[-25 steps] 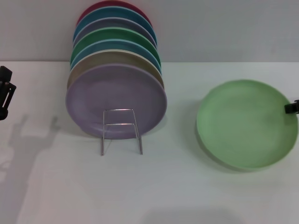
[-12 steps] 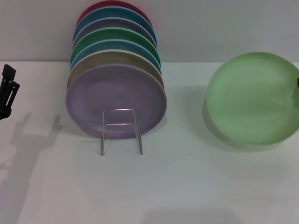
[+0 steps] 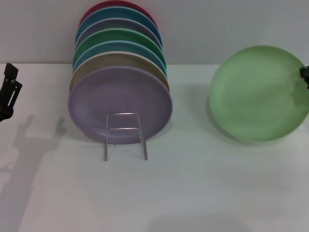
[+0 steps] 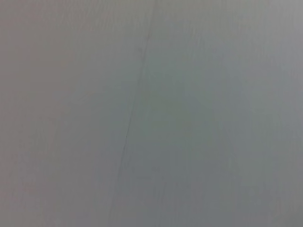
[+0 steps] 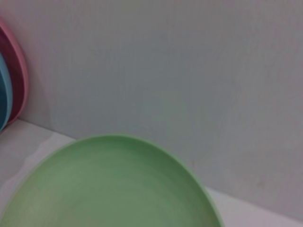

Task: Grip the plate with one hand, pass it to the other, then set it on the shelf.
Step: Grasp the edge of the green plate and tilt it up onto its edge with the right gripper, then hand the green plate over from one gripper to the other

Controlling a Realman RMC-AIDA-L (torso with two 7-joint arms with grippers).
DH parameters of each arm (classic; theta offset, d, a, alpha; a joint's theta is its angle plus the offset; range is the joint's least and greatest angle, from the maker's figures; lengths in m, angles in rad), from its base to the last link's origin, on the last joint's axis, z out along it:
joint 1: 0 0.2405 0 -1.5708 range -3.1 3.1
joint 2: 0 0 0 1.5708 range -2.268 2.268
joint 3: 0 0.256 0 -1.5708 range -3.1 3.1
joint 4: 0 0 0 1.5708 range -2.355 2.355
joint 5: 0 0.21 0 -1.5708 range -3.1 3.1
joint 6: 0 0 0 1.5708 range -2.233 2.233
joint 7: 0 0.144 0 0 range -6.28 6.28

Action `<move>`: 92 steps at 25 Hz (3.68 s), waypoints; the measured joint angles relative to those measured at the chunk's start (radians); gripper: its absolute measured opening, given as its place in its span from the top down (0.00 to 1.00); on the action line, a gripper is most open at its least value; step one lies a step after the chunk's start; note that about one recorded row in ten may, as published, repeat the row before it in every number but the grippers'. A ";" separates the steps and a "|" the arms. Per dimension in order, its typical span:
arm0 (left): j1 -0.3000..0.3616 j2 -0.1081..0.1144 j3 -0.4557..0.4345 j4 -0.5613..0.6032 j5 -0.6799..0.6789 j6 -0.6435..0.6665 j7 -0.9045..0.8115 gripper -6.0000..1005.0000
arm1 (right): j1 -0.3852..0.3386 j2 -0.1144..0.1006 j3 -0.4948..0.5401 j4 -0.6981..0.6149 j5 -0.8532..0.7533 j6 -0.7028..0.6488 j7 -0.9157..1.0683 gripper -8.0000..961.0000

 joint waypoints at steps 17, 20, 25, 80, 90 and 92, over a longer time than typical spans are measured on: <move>-0.001 0.001 0.000 0.001 -0.003 0.000 0.001 0.15 | -0.187 0.000 -0.341 0.109 -0.013 -0.461 -0.030 0.97; -0.001 0.001 0.000 0.001 -0.003 0.000 0.001 0.15 | -0.225 0.002 -0.401 0.112 -0.014 -0.563 -0.037 0.97; -0.001 0.002 0.000 0.003 -0.004 -0.001 0.001 0.15 | -0.271 0.003 -0.503 0.080 -0.014 -0.752 -0.038 0.97; 0.056 0.001 0.131 -0.004 0.000 0.136 -0.037 0.15 | -0.127 -0.002 -1.057 -0.877 -0.016 -2.199 0.815 0.97; 0.083 0.002 0.224 -0.035 0.000 0.152 -0.049 0.15 | -0.110 -0.005 -1.174 -1.022 -0.017 -2.355 0.948 0.97; 0.085 0.002 0.246 -0.036 0.000 0.152 -0.044 0.15 | -0.109 -0.005 -1.196 -1.054 -0.029 -2.381 0.986 0.97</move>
